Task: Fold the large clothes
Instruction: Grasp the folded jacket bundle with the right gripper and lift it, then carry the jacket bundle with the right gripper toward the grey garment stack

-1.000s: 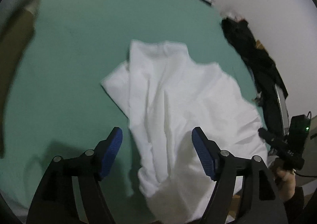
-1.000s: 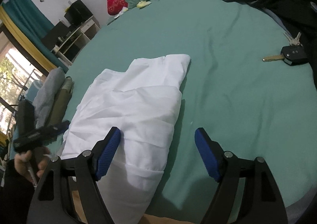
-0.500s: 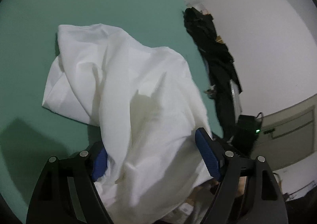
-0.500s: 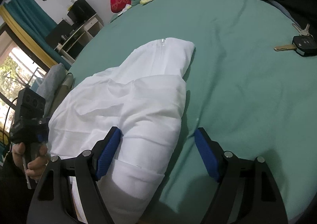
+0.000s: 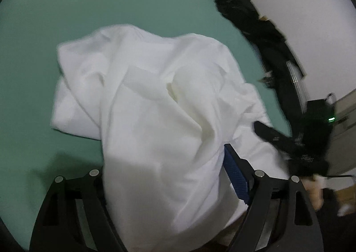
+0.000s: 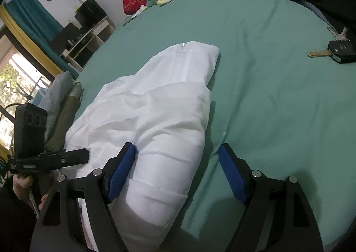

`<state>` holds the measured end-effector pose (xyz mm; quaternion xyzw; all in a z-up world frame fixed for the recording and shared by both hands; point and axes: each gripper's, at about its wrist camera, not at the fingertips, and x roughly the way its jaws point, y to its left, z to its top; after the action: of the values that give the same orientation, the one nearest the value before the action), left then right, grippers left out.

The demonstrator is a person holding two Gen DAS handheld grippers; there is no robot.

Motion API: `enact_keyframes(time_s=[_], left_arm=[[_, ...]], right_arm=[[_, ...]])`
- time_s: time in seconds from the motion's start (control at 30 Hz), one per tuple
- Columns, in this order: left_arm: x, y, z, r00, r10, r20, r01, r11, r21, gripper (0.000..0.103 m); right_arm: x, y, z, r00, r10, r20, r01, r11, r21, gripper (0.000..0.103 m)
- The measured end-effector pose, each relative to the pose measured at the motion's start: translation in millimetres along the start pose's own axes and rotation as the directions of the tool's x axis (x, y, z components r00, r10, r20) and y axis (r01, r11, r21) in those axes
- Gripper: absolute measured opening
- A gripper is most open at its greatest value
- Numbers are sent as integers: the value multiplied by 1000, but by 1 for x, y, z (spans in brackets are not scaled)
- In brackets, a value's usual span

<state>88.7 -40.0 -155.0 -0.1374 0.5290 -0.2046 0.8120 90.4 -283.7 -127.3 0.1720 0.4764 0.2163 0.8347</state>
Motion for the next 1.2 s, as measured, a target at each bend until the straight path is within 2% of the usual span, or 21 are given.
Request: enact_keyframes(time_s=[0.03, 0.1, 0.27, 0.37, 0.4, 0.43, 0.5, 0.6, 0.73, 0.9, 1.2], left_arm=[[-4, -2, -1, 997, 69, 20, -69, 997, 27, 84], [-4, 2, -2, 995, 96, 23, -97, 994, 53, 84], [1, 14, -5, 997, 68, 22, -69, 996, 52, 89], [7, 10, -9, 997, 71, 20, -73, 993, 92, 90], [8, 6, -10, 998, 62, 16, -63, 991, 116, 87], [9, 2, -10, 999, 50, 14, -51, 991, 125, 81], [6, -2, -11, 1000, -10, 22, 7, 991, 130, 45], [4, -7, -11, 999, -24, 41, 18, 990, 138, 33], [-11, -15, -13, 995, -23, 98, 7, 986, 166, 30], [-40, -15, -8, 983, -61, 172, 37, 990, 139, 29], [-122, -7, 6, 940, -75, 333, 29, 990, 141, 29]], right_arm=[[0, -1, 0, 1000, 15, 0, -15, 1000, 6, 77], [1, -1, -1, 998, 63, -8, -63, 998, 11, 77], [12, 15, -7, 993, 117, -36, -117, 993, -19, 78], [19, 26, -10, 990, 136, -45, -138, 990, -37, 74], [21, 28, -11, 989, 140, -44, -142, 989, -35, 59], [23, 27, -11, 986, 164, -43, -164, 986, -15, 51], [24, 22, -11, 975, 221, -35, -219, 975, 45, 40], [18, 32, -10, 978, 206, -20, -206, 979, 3, 33], [5, 50, -5, 979, 205, 23, -203, 978, -48, 28], [-16, 78, 6, 970, 226, 85, -217, 971, -97, 27], [-39, 141, 34, 942, 289, 171, -258, 949, -183, 27]])
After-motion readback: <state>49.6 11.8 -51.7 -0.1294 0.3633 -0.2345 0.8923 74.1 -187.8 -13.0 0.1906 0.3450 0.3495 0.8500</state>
